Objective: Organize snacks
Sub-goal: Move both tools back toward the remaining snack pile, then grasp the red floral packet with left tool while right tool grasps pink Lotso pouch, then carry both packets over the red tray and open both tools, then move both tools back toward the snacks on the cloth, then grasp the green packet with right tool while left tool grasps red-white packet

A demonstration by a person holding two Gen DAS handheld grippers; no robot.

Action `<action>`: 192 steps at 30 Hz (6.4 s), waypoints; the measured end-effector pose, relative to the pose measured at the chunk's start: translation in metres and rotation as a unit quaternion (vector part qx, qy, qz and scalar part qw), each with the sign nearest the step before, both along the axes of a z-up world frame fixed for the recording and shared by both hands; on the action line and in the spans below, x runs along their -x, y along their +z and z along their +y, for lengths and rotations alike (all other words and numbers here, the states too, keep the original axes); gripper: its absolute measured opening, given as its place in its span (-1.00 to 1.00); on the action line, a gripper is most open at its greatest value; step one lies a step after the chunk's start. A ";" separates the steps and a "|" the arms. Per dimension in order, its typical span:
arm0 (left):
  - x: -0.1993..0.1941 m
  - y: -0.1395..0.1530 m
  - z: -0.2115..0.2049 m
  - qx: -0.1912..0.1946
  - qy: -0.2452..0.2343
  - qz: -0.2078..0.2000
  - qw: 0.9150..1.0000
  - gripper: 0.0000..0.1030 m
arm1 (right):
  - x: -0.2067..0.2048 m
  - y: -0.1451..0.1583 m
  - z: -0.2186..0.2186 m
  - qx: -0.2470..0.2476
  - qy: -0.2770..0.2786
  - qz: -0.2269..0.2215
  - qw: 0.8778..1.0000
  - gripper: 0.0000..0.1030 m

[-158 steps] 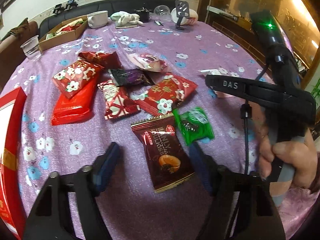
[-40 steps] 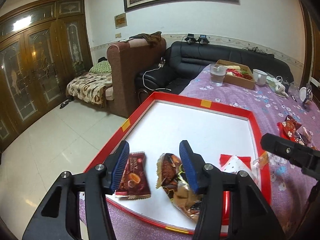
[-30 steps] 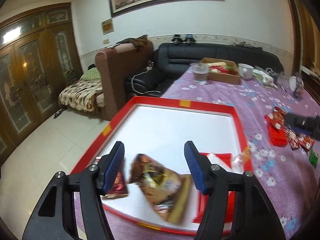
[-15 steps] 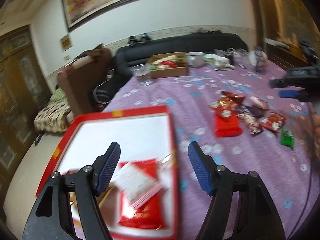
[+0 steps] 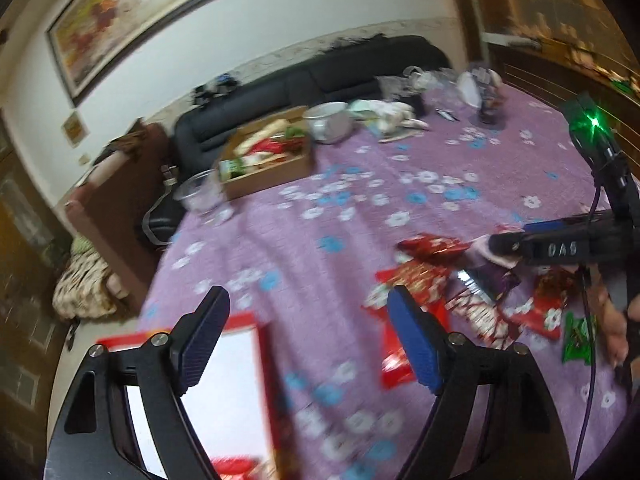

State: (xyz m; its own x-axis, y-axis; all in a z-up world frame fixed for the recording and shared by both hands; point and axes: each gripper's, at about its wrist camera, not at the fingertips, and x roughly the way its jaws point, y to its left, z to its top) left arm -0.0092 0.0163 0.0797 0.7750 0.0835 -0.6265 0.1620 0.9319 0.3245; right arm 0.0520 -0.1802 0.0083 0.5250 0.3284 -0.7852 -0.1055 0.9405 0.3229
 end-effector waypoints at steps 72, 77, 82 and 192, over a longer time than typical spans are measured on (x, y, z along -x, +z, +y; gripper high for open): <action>0.118 0.013 0.101 0.107 0.092 -0.052 0.989 -0.24 | 0.055 0.050 0.047 -0.074 0.092 -0.151 0.981 -0.69; 0.123 0.013 0.118 0.098 0.108 -0.063 0.987 -0.24 | 0.070 0.056 0.077 -0.060 0.113 -0.161 0.979 -0.69; 0.129 0.013 0.134 0.097 0.128 -0.072 0.984 -0.24 | 0.085 0.066 0.123 -0.065 0.155 -0.171 0.971 -0.69; 0.075 -0.010 0.012 0.050 0.026 0.039 0.998 0.64 | 0.117 -0.001 0.001 0.107 0.125 -0.070 0.984 -0.31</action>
State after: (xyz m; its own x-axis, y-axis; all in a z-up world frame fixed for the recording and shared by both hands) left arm -0.0844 0.0285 0.0693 0.7204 0.0560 -0.6913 0.1331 0.9671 0.2170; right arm -0.0654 -0.1794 0.0073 0.5574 0.2957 -0.7758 -0.3716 0.9244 0.0854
